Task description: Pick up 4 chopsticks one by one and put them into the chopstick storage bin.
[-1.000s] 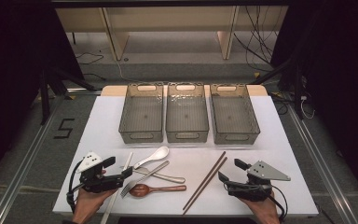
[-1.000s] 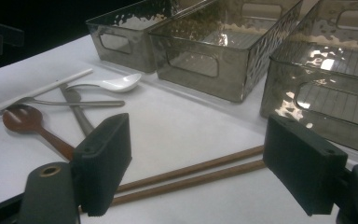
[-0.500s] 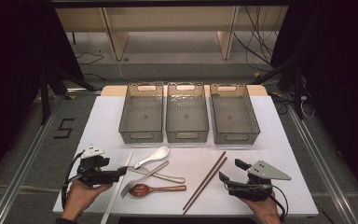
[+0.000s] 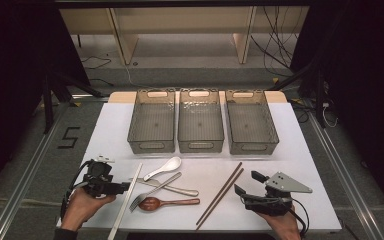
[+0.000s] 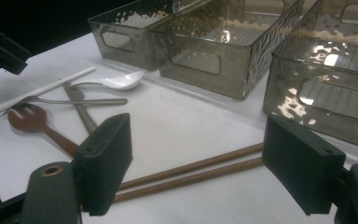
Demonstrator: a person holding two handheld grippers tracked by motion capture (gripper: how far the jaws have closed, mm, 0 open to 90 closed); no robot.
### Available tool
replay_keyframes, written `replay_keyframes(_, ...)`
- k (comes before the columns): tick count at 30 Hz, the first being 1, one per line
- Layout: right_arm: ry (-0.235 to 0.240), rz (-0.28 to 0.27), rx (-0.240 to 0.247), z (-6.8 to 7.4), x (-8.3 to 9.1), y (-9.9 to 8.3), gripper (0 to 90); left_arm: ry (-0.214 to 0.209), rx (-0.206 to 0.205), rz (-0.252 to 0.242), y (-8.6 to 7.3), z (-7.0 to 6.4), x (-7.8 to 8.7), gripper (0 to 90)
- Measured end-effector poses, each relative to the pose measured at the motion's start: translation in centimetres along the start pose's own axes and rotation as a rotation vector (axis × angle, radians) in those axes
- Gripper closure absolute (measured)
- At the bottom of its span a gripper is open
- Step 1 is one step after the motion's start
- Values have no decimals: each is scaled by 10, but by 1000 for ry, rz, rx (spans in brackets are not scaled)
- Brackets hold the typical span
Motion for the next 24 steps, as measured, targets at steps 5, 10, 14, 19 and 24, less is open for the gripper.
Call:
replay_keyframes(5, 2, 3, 5, 1, -1, 0, 251, 13, -15, 54, -7, -1, -8, 334)
replay_keyframes(10, 5, 5, 6, 2, -1, -1, 252, 28, -37, 101, -13, -3, -16, 402)
replay_keyframes(14, 5, 5, 5, 2, 0, -1, 255, 31, -50, 123, -15, -5, -19, 448)
replay_keyframes(19, 6, 4, 7, 2, 0, 0, 257, 35, -55, 135, -17, -5, -20, 489)
replay_keyframes(24, 5, 7, 7, 2, -1, -1, 258, 48, -65, 162, -20, -5, -25, 508)
Point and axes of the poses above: each handheld gripper's, and its own axes: x roughly backward along the jaws, y roughly out of its top, z roughly to its left, the point moved 6 cm from there along -x, roughly forward along the jaws
